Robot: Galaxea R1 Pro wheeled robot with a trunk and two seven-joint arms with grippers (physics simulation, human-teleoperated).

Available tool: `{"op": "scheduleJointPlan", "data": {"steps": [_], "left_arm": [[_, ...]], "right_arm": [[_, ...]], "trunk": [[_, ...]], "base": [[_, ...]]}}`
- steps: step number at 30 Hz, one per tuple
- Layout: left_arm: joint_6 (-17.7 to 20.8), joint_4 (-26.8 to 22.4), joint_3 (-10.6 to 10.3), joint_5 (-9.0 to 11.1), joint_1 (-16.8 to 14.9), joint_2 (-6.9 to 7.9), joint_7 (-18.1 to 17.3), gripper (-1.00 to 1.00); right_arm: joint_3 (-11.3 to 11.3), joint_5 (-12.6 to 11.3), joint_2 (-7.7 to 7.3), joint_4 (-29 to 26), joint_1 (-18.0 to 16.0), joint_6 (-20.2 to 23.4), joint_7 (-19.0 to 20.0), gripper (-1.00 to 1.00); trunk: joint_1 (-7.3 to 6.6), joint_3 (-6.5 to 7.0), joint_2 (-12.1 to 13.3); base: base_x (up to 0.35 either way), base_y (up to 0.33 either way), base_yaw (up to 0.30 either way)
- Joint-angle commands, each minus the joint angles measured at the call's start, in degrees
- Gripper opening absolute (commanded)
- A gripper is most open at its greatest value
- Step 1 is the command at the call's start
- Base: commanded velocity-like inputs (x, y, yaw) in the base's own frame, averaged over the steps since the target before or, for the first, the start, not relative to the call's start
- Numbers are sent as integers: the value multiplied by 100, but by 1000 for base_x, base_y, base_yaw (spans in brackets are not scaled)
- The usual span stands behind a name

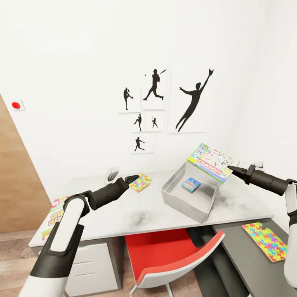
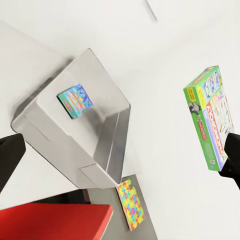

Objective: Put all the toys in the child's room - the three board games (two on the bed and one on the table), the two jigsaw puzzles on the table, and the tennis ball on the table - inside the toy box on the table in the child's room.

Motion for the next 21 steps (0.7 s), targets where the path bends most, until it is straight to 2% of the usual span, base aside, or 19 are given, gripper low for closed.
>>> {"op": "scheduleJointPlan", "data": {"steps": [1, 6, 21], "left_arm": [[13, -7, 4, 59, 2, -2, 57, 100], [1, -33, 3, 55, 43, 0, 55, 100], [2, -97, -39, 53, 58, -8, 75, 100]], "right_arm": [[-4, -25, -1, 2, -5, 42, -4, -100], [-3, -24, 6, 1, -6, 42, -4, -100], [-8, -20, 8, 1, -9, 42, -10, -100]], "trunk": [[2, -10, -9], [2, -10, -9], [2, -10, -9]], "base": [[41, -7, 0], [173, -4, 0], [290, -3, 0]]}}
